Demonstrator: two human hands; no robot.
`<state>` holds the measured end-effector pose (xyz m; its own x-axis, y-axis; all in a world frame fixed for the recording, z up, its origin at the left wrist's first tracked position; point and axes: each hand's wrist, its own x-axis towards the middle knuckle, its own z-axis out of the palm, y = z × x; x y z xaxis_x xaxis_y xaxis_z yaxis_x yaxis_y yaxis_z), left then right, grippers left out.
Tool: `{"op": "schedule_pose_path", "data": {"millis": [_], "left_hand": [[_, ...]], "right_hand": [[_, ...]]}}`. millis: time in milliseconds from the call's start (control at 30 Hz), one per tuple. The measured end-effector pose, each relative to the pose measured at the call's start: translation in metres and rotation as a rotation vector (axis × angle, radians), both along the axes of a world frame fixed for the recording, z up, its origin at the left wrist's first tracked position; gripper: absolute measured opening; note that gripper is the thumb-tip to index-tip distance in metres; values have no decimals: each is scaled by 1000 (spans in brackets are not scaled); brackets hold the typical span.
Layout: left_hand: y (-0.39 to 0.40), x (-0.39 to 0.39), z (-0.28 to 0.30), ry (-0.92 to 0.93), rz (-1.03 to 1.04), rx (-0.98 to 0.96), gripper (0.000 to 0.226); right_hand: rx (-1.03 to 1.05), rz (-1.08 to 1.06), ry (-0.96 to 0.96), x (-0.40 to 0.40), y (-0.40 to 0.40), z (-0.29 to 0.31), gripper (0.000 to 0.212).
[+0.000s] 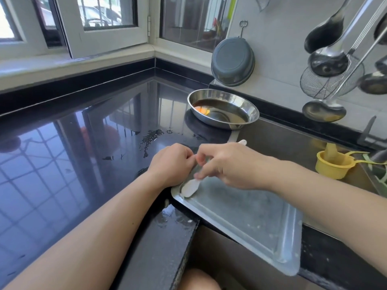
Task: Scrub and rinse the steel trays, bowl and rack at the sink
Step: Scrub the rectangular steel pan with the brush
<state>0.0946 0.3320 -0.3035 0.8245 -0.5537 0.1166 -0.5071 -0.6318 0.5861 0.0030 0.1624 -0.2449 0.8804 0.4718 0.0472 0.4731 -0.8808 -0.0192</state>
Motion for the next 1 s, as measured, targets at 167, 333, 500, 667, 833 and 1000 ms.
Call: {"op": "schedule_pose_path", "data": {"millis": [167,333,500,667,833,1000], "left_hand": [[0,-1,1,-11,-7,14,47],[0,-2,1,-32,-18,31,50],[-2,-4,3,-62,-53,59,50],[-1,-4,4,-71,-66,63,52],[-3,-6,1,-68,-42,28,52],[-4,-10,4,-62,-33,57,40]], "right_hand": [[79,-248,44,20,-40,11,14],[35,-184,45,6,-29,12,14],[4,-126,39,9,-20,7,20],[-105,-399,-48,12,-68,20,19],[-411,-363,-50,-2,-41,24,38],[-551,-498,19,-32,-29,15,32]]}}
